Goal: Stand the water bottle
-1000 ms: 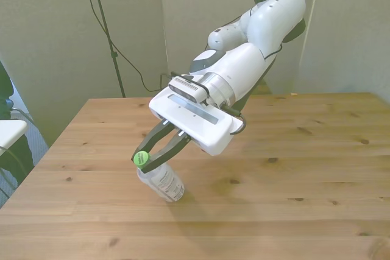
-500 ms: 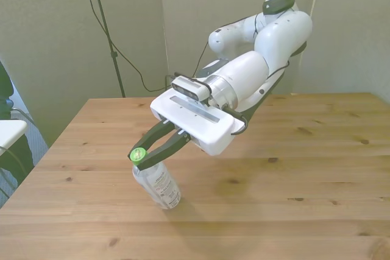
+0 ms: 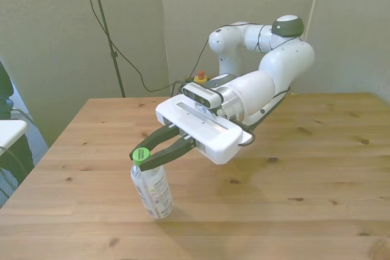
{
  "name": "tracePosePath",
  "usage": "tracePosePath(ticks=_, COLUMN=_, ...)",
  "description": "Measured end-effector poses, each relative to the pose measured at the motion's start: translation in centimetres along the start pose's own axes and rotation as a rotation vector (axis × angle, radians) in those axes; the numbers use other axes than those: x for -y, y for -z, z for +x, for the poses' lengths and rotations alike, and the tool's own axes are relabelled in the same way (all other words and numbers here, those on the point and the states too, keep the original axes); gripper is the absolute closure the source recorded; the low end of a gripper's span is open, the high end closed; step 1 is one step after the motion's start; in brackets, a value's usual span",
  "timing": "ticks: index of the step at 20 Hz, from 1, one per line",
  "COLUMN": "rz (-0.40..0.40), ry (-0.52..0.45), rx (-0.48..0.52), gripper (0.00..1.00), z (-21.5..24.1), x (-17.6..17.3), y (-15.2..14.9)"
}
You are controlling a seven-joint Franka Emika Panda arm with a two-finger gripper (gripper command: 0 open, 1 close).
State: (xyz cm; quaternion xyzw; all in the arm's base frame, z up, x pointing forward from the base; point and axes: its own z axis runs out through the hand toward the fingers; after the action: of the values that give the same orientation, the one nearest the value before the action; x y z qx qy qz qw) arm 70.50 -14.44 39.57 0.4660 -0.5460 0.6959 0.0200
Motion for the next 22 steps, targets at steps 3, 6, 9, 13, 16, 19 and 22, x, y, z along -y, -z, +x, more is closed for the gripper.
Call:
tracePosePath(ticks=3, rz=0.0, ry=0.002, rx=-0.002, gripper=1.0, z=-0.1, x=-0.2, y=0.0)
tracePosePath(ticks=6, rz=-0.001, ry=0.003, rx=-0.004, gripper=1.0, z=-0.3, x=-0.4, y=-0.1)
tracePosePath(ticks=9, rz=-0.002, ry=0.007, rx=-0.006, gripper=1.0, z=-0.5, x=-0.7, y=-0.2)
tracePosePath(ticks=13, rz=-0.003, ry=0.014, rx=-0.008, gripper=1.0, z=-0.9, x=-1.2, y=-0.3)
tracePosePath(ticks=16, rz=-0.006, ry=0.016, rx=-0.012, gripper=1.0, z=-1.0, x=-1.6, y=-0.5)
tracePosePath(ticks=19, rz=-0.012, ry=0.011, rx=-0.017, gripper=1.0, z=-0.8, x=-2.0, y=-0.6)
tracePosePath(ticks=22, rz=-0.015, ry=0.01, rx=-0.021, gripper=0.0, z=-0.6, x=-2.2, y=-0.7)
